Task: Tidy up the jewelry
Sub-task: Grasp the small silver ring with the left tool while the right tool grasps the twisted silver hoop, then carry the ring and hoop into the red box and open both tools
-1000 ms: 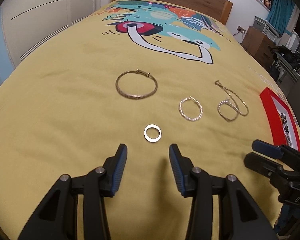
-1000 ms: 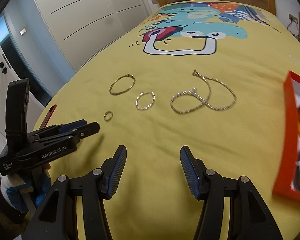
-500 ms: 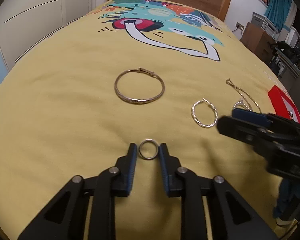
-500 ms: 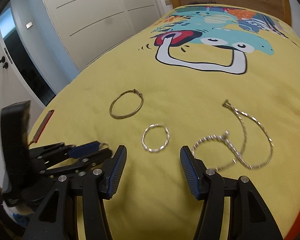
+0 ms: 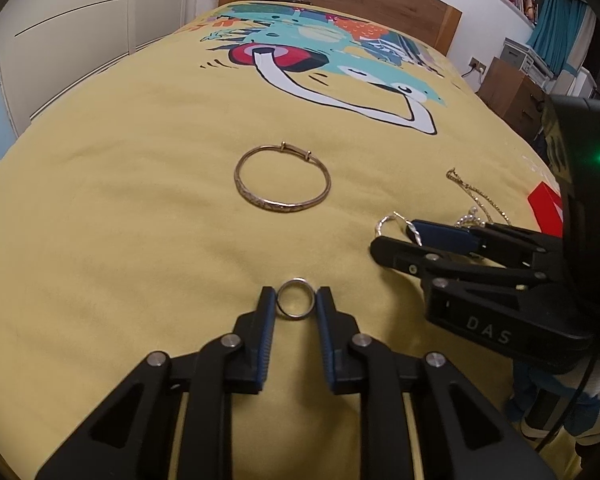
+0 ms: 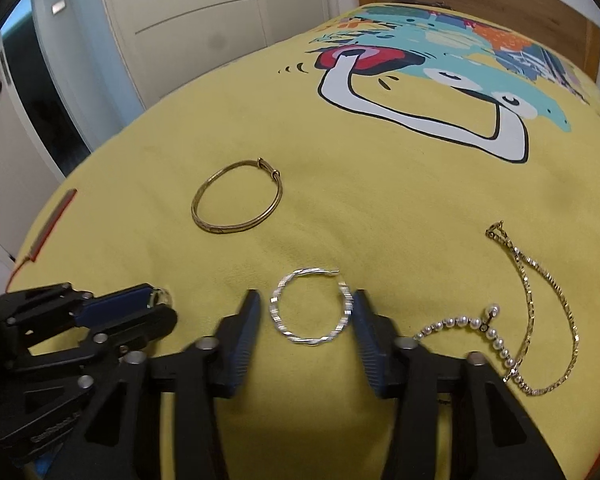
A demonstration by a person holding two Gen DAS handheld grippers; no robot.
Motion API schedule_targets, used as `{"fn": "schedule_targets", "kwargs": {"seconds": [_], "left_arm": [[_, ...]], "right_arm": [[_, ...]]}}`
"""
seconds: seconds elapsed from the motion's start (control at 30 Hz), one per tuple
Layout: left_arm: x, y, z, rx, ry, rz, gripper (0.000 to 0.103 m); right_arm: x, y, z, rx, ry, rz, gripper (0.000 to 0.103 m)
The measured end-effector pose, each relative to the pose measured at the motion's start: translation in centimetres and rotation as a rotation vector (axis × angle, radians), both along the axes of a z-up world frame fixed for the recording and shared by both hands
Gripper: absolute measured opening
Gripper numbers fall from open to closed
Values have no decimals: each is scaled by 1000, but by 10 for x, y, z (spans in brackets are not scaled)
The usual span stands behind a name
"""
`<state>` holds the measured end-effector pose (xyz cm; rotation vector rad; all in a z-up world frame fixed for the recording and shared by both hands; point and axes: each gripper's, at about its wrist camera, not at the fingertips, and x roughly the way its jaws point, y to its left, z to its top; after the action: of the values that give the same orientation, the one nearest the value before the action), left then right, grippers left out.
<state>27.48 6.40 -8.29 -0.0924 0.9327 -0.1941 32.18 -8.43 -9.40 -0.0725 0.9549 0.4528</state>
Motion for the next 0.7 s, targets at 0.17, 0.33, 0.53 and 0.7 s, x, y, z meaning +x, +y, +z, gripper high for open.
{"fn": "schedule_targets", "kwargs": {"seconds": [0.17, 0.33, 0.53, 0.7], "left_arm": [[-9, -2, 10, 11, -6, -3, 19], [-28, -4, 27, 20, -19, -3, 19], [-58, -12, 49, 25, -33, -20, 19], [-81, -23, 64, 10, -42, -32, 19]], "right_arm": [[-11, -2, 9, 13, 2, 13, 40], [-36, -10, 27, 47, -3, 10, 40], [-76, -29, 54, 80, -22, -24, 40], [-110, -51, 74, 84, -46, -55, 40]]}}
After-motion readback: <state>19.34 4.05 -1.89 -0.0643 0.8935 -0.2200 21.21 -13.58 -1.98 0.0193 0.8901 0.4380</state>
